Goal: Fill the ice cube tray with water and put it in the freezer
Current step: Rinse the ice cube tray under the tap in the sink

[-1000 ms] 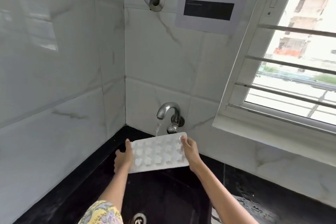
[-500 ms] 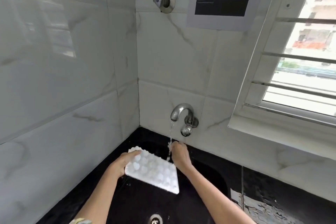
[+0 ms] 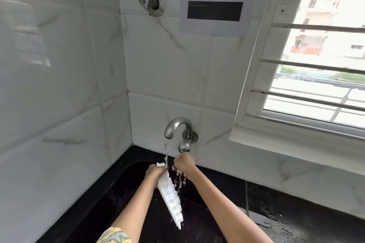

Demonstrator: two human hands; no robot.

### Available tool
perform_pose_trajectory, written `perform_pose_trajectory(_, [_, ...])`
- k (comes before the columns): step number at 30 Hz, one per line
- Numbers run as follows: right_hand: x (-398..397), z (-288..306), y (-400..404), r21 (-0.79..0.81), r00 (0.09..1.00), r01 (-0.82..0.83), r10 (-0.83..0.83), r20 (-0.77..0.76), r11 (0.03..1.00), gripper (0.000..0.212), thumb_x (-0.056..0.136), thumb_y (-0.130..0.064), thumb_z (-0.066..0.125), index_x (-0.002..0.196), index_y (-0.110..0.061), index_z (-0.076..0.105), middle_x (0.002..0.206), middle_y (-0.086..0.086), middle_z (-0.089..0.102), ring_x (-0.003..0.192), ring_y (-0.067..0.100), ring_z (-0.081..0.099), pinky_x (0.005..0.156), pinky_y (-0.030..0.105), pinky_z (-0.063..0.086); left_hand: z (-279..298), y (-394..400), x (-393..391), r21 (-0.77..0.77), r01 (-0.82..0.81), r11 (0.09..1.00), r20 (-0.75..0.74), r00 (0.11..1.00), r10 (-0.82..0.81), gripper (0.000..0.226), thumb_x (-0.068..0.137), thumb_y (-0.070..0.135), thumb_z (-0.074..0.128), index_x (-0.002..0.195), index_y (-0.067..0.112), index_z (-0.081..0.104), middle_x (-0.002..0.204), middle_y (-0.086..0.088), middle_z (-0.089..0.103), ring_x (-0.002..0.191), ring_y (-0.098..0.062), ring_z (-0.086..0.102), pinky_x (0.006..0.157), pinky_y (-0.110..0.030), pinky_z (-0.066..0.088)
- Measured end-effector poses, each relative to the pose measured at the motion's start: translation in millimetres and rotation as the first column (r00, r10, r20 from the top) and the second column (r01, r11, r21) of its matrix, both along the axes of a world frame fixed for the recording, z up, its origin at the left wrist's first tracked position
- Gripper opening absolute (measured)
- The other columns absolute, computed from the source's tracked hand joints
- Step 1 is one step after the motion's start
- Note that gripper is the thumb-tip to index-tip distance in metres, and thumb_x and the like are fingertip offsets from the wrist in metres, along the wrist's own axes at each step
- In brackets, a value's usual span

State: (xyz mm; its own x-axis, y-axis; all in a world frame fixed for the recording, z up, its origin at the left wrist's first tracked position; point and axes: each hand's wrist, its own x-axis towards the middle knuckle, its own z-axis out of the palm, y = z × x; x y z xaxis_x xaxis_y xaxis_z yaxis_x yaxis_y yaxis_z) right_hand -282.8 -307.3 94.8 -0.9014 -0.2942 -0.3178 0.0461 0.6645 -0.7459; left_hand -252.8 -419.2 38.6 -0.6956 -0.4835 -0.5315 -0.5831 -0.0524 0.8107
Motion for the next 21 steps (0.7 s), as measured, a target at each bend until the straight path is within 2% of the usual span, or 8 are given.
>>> perform_pose_trajectory(3, [-19.6, -1.2, 12.2, 0.028, 0.962, 0.161, -0.150, -0.228, 0.987, 0.028, 0.093, -0.018, 0.042, 0.101, 0.002, 0.060, 0.103, 0.016, 0.062, 0.099, 0.031, 0.058, 0.075, 0.030, 0.042, 11.3, 15.4, -7.4, -0.086, 0.022, 0.996, 0.009, 1.000, -0.022, 0.050, 0.081, 0.023, 0.067, 0.123, -0.001, 0.055, 0.120, -0.016, 0.062, 0.110, -0.031, 0.061, 0.096, -0.036, 0.051])
perform_pose_trajectory(5, [-28.9, 3.0, 11.1, -0.015, 0.955, 0.207, -0.206, -0.215, 0.978, 0.034, 0.093, -0.031, 0.044, 0.095, -0.001, 0.060, 0.099, 0.018, 0.060, 0.106, 0.033, 0.056, 0.073, 0.031, 0.040, 15.9, 20.4, -9.2, -0.140, 0.057, 0.989, 0.022, 0.998, -0.054, 0.051, 0.082, 0.023, 0.067, 0.125, -0.001, 0.052, 0.124, -0.015, 0.059, 0.115, -0.030, 0.058, 0.096, -0.033, 0.048])
perform_pose_trajectory(9, [-50.0, 4.3, -4.6, 0.006, 0.974, 0.167, -0.165, -0.153, 0.986, 0.042, 0.092, -0.044, 0.045, 0.078, -0.007, 0.059, 0.091, 0.014, 0.061, 0.102, 0.030, 0.060, 0.080, 0.033, 0.044, 16.3, 19.3, -7.4, -0.191, 0.171, 0.967, 0.087, 0.984, -0.157, 0.062, 0.085, 0.017, 0.066, 0.137, -0.002, 0.038, 0.137, -0.016, 0.048, 0.126, -0.029, 0.049, 0.100, -0.035, 0.043])
perform_pose_trajectory(11, [-57.0, -2.0, -9.0, -0.017, 0.974, 0.185, -0.185, -0.133, 0.983, 0.038, 0.092, -0.040, 0.045, 0.085, -0.007, 0.060, 0.090, 0.013, 0.060, 0.095, 0.029, 0.060, 0.076, 0.031, 0.043, 13.3, 15.9, -3.2, -0.193, 0.243, 0.950, 0.129, 0.967, -0.221, 0.067, 0.086, 0.014, 0.066, 0.141, -0.003, 0.033, 0.143, -0.015, 0.042, 0.132, -0.029, 0.044, 0.105, -0.036, 0.039])
perform_pose_trajectory(15, [-61.8, -12.9, -12.8, -0.324, 0.952, 0.300, -0.304, 0.042, 0.897, 0.028, 0.089, -0.028, 0.047, 0.066, -0.012, 0.051, 0.081, 0.011, 0.055, 0.070, 0.028, 0.058, 0.078, 0.038, 0.051, 6.8, 10.0, 10.7, -0.253, 0.417, 0.873, 0.177, 0.907, -0.382, 0.049, 0.085, 0.015, 0.068, 0.128, 0.000, 0.048, 0.132, -0.011, 0.052, 0.116, -0.023, 0.053, 0.101, -0.031, 0.044])
perform_pose_trajectory(18, [-52.6, -9.5, 1.2, -0.466, 0.927, 0.357, -0.247, 0.281, 0.809, 0.034, 0.090, -0.041, 0.051, 0.104, -0.010, 0.053, 0.091, 0.011, 0.056, 0.063, 0.019, 0.057, 0.062, 0.031, 0.054, 6.5, 9.8, 22.1, -0.380, 0.566, 0.732, 0.184, 0.822, -0.540, 0.019, 0.086, 0.015, 0.067, 0.103, 0.008, 0.063, 0.110, -0.004, 0.059, 0.100, -0.015, 0.056, 0.083, -0.022, 0.047])
perform_pose_trajectory(20, [-42.8, -9.9, 13.8, -0.417, 0.885, 0.337, -0.134, 0.445, 0.844, 0.072, 0.086, -0.064, 0.038, 0.131, -0.008, 0.039, 0.108, 0.018, 0.057, 0.089, 0.030, 0.060, 0.067, 0.035, 0.054, 12.0, 17.4, 32.9, -0.515, 0.630, 0.582, 0.243, 0.758, -0.605, 0.022, 0.085, 0.019, 0.066, 0.103, 0.007, 0.067, 0.100, -0.002, 0.064, 0.094, -0.013, 0.060, 0.066, -0.020, 0.042])
perform_pose_trajectory(21, [-37.0, -13.9, 19.6, -0.360, 0.857, 0.328, -0.114, 0.503, 0.873, 0.084, 0.083, -0.072, 0.032, 0.137, -0.008, 0.031, 0.122, 0.021, 0.052, 0.104, 0.034, 0.056, 0.077, 0.039, 0.052, 13.8, 23.5, 38.7, -0.561, 0.644, 0.519, 0.274, 0.737, -0.618, 0.030, 0.084, 0.020, 0.066, 0.112, 0.009, 0.066, 0.105, -0.004, 0.068, 0.098, -0.017, 0.063, 0.070, -0.023, 0.044])
